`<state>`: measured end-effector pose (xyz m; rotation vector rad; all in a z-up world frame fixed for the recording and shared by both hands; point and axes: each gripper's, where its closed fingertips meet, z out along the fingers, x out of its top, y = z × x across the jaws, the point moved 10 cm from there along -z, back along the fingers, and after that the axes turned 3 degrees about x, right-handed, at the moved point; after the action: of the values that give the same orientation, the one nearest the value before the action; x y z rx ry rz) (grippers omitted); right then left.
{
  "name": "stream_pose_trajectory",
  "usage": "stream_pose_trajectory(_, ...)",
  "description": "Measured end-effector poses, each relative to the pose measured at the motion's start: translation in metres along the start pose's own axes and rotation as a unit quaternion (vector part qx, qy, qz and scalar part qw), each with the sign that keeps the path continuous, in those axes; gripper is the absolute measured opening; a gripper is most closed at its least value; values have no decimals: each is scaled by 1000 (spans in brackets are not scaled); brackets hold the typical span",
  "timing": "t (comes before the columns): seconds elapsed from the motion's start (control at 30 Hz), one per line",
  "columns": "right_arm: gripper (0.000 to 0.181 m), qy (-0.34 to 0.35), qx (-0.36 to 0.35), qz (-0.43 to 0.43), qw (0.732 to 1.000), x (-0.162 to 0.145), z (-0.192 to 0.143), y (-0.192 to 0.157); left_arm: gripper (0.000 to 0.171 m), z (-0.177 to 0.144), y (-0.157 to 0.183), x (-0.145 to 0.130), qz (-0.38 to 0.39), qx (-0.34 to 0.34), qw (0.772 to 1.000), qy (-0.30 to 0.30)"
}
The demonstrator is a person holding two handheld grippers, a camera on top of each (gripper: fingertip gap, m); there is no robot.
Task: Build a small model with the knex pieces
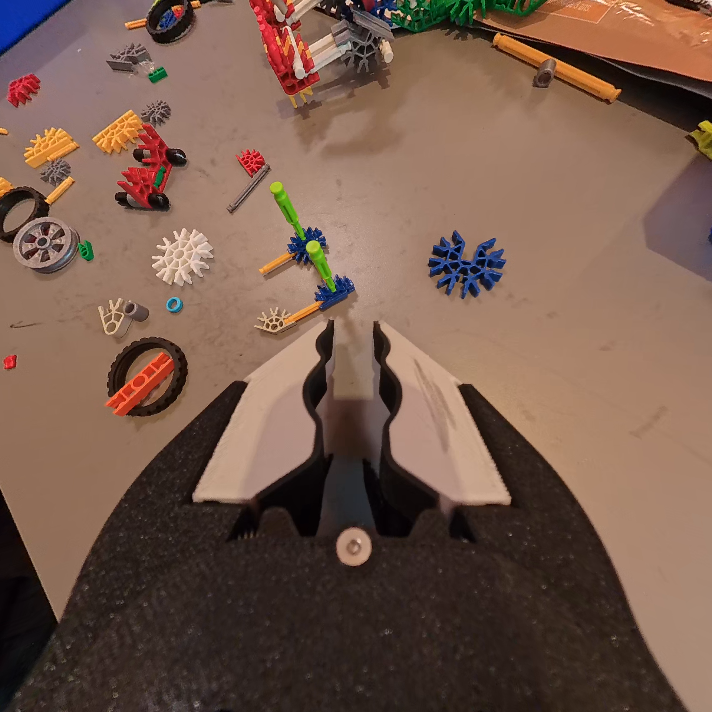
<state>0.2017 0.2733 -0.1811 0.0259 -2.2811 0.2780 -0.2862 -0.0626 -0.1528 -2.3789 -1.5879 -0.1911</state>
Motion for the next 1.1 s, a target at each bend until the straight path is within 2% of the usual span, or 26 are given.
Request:
stream_pose_trajectory(0.2,20,0,1,0,1000,0,0,0,24,-2,-1,-6,-12,-6,1000,-7)
stream_pose_trajectory(0.33,20,0,2,0,1000,0,0,0,18,-1,-3,-6,-12,1,1000,-8)
stream_pose_trajectory(0.43,20,2,2,-1,1000,0,0,0,7,0,-5,-5,-12,16,1000,-9)
stream_pose_trajectory(1.1,20,7,12,-2,1000,0,-2,0,0,0,-6,-4,5,21,1000,-10)
